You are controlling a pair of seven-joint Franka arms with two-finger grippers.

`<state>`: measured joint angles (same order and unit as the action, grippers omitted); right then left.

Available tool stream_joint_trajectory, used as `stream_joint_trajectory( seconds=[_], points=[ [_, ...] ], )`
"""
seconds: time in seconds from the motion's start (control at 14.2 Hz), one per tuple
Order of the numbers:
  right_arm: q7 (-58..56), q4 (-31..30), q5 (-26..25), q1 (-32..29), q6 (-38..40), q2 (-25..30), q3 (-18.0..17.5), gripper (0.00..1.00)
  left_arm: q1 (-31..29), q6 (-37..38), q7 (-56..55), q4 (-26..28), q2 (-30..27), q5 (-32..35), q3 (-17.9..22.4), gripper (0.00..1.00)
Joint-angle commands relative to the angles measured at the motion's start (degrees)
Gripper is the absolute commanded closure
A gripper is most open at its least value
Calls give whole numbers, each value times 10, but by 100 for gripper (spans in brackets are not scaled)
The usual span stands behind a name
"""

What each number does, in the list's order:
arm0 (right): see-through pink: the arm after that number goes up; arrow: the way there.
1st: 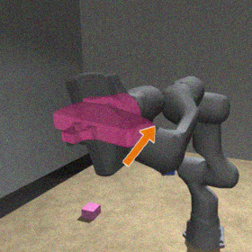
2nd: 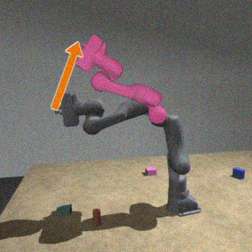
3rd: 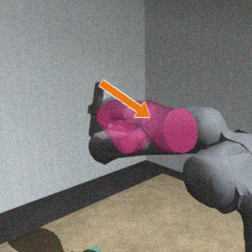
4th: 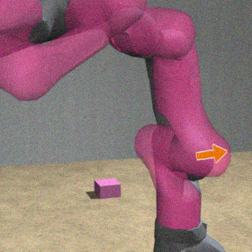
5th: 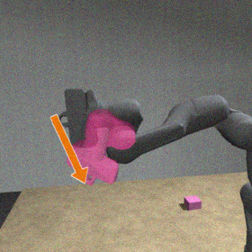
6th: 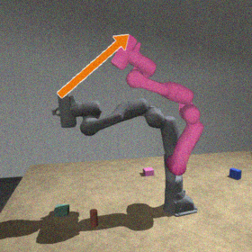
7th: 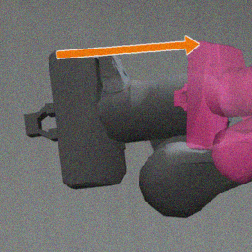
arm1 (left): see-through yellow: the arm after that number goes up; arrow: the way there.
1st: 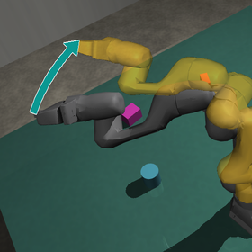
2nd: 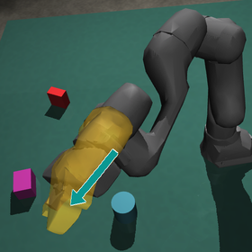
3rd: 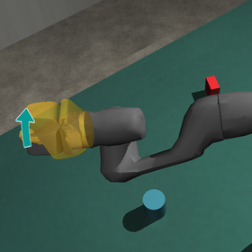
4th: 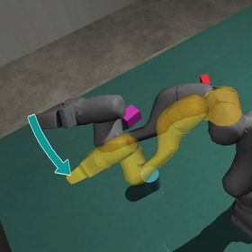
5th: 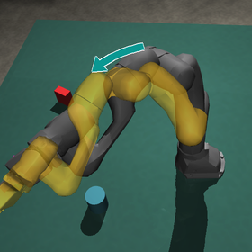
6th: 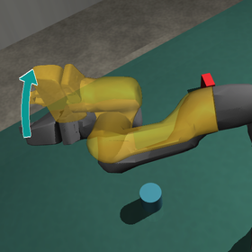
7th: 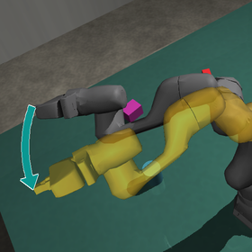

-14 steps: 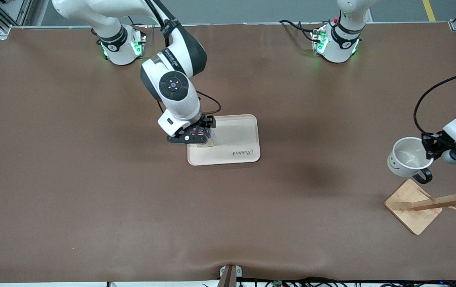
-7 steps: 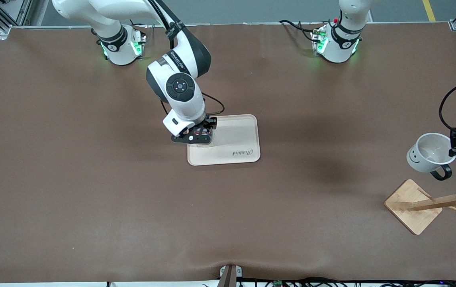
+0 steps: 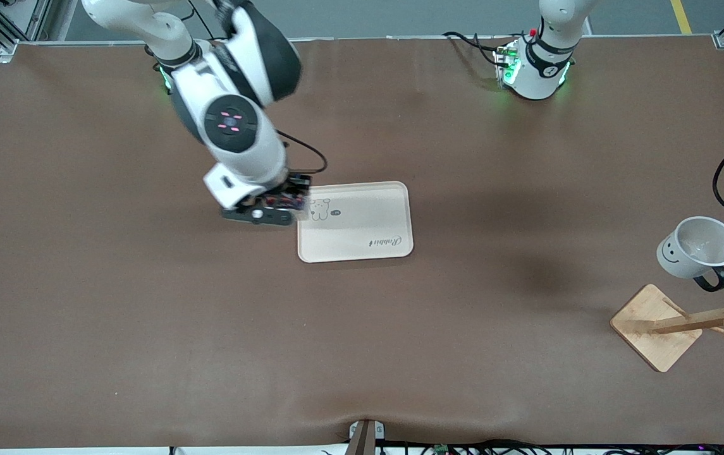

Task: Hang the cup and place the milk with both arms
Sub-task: 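Hang the mug handle on the stand while the right gripper carries milk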

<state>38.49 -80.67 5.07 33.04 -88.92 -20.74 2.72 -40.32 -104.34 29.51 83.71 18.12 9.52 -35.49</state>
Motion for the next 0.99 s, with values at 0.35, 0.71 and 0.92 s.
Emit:
stream_joint_trajectory(
  seconds=[0.35, 0.71, 0.92],
  points=[
    [-246, -22, -71, -194, 46, 54, -6, 100, -25, -26, 30, -16, 9, -13, -4, 100],
    [-320, -175, -75, -304, -44, 132, -6, 100, -63, -30, 93, -16, 31, -27, -4, 100],
    [-352, -303, -75, -343, -168, 173, -6, 100, -74, -43, 97, -15, 45, -27, -4, 100]
  ],
)
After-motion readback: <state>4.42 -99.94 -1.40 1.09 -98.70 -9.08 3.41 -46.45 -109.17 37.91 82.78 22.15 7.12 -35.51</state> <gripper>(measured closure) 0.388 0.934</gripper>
